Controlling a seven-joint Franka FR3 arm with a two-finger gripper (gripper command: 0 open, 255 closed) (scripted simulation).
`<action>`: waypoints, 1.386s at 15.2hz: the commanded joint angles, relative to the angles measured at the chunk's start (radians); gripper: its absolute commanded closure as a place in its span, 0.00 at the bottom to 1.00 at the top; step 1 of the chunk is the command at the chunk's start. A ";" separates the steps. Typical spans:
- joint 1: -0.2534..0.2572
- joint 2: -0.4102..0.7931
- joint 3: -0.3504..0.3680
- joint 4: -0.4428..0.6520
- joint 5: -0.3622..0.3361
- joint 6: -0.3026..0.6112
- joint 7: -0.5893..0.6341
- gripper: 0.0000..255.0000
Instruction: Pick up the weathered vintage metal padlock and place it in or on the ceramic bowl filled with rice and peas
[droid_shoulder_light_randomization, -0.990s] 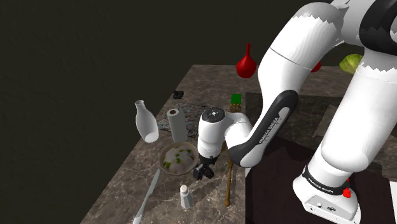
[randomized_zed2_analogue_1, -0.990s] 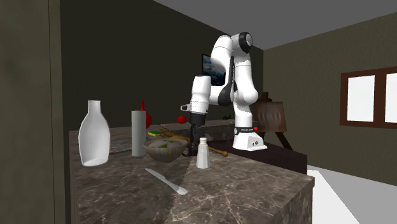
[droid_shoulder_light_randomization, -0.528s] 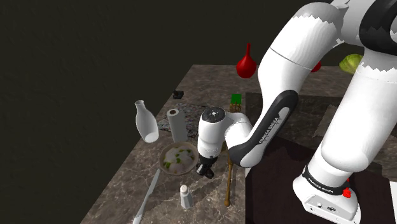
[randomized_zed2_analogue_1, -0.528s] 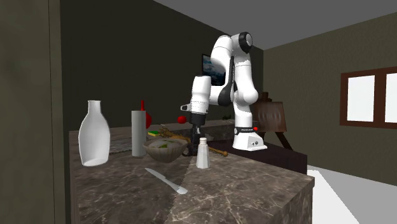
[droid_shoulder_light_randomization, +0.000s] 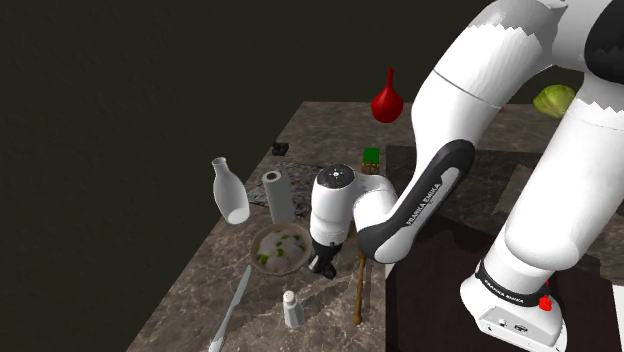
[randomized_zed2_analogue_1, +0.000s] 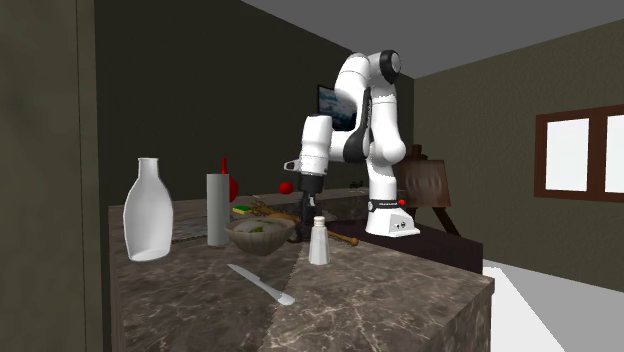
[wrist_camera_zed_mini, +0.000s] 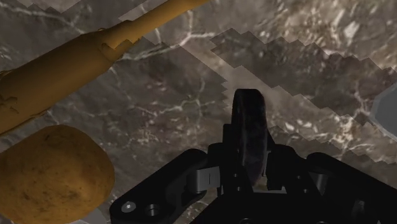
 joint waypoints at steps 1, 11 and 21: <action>0.003 -0.038 0.009 -0.001 0.081 -0.026 -0.061 1.00; 0.075 -0.211 -0.031 0.020 0.313 -0.187 -0.237 1.00; 0.120 -0.339 -0.083 0.069 0.391 -0.355 -0.305 1.00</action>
